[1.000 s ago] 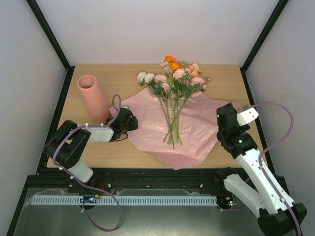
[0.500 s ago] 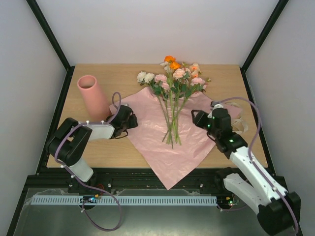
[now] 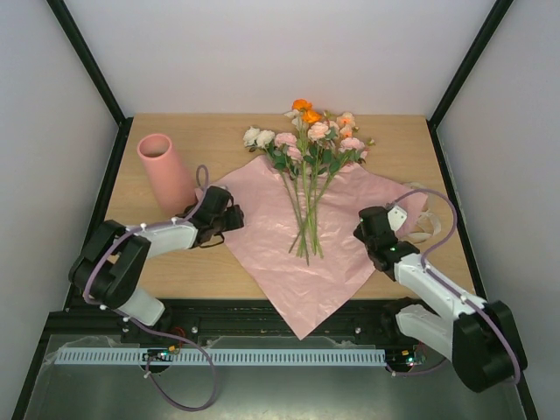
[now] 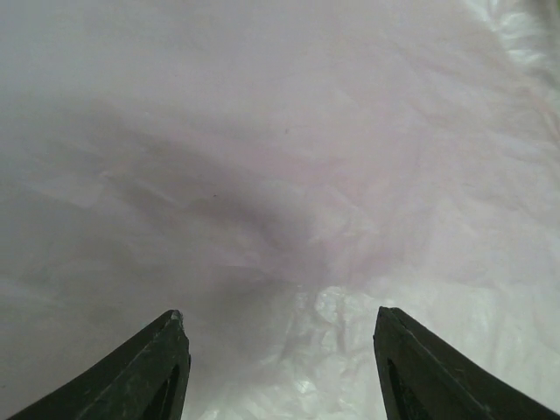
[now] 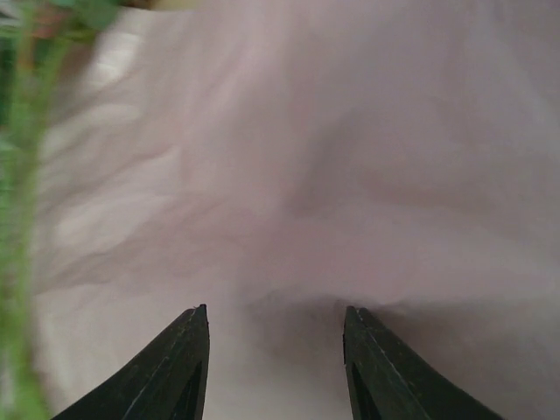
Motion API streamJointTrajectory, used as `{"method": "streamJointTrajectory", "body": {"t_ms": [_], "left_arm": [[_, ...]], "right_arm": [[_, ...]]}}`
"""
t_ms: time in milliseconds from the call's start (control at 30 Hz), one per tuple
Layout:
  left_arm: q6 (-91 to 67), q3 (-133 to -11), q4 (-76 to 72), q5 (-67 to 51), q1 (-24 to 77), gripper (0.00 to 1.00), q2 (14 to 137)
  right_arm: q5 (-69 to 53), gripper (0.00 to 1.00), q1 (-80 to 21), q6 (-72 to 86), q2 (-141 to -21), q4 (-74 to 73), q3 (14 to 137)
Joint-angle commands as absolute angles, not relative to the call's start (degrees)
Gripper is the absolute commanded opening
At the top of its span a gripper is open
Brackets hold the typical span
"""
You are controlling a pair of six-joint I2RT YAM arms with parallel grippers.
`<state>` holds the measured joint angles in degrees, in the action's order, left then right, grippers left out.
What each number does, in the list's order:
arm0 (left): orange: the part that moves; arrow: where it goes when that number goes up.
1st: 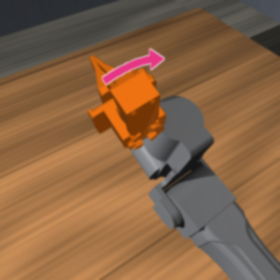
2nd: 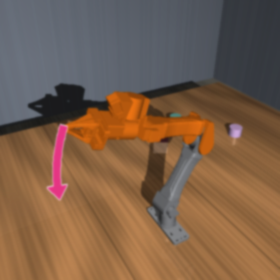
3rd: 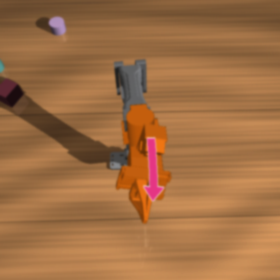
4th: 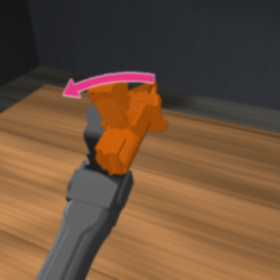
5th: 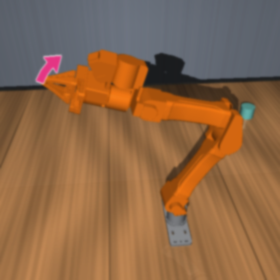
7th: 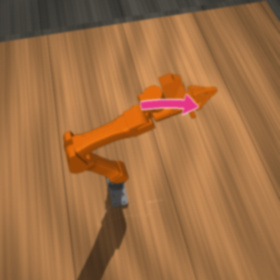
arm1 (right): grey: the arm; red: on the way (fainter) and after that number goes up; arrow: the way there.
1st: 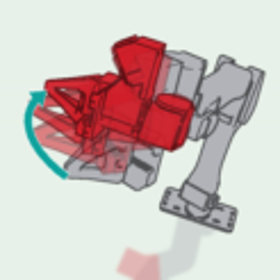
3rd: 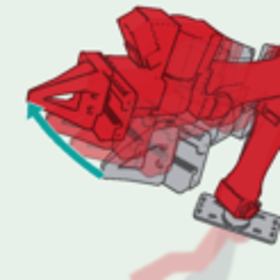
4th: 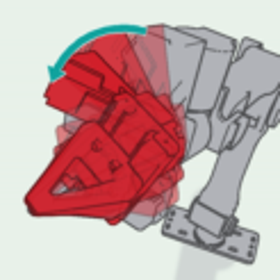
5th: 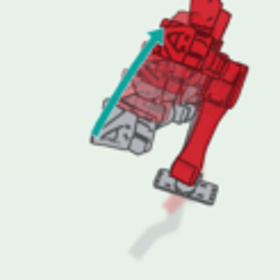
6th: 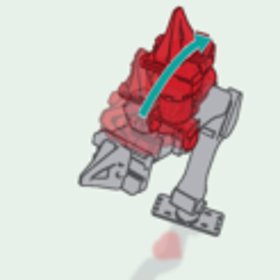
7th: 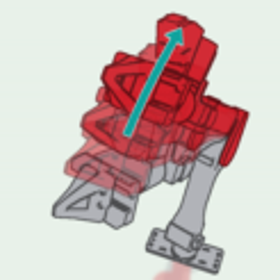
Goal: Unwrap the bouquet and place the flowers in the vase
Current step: Unfold the wrapping paper at the center of the board.
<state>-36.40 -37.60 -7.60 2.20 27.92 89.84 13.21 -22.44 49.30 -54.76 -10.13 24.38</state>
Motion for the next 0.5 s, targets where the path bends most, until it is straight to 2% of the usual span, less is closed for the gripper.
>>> {"method": "streamJointTrajectory", "body": {"t_ms": [0, 167, 300, 467], "left_arm": [[-35.6, -37.2, -4.1, 1.7, 27.4, 0.87, 86.5], [-35.7, -36.4, -3.7, 1.4, 27.4, 0.87, 85.3], [-35.5, -35.6, -3.1, 0.0, 27.5, 0.87, 80.6], [-33.6, -36.1, -0.3, -3.6, 27.5, 0.87, 70.7]], "right_arm": [[22.9, 0.41, -21.8, 56.4, -60.5, -11.5, 22.3], [25.9, 0.43, -21.5, 60.1, -60.6, -12.6, 21.5], [25.5, 0.49, -21.5, 55.6, -57.0, -12.3, 22.2], [11.5, 0.69, -21.5, 41.0, -49.4, -7.1, 22.6]]}}
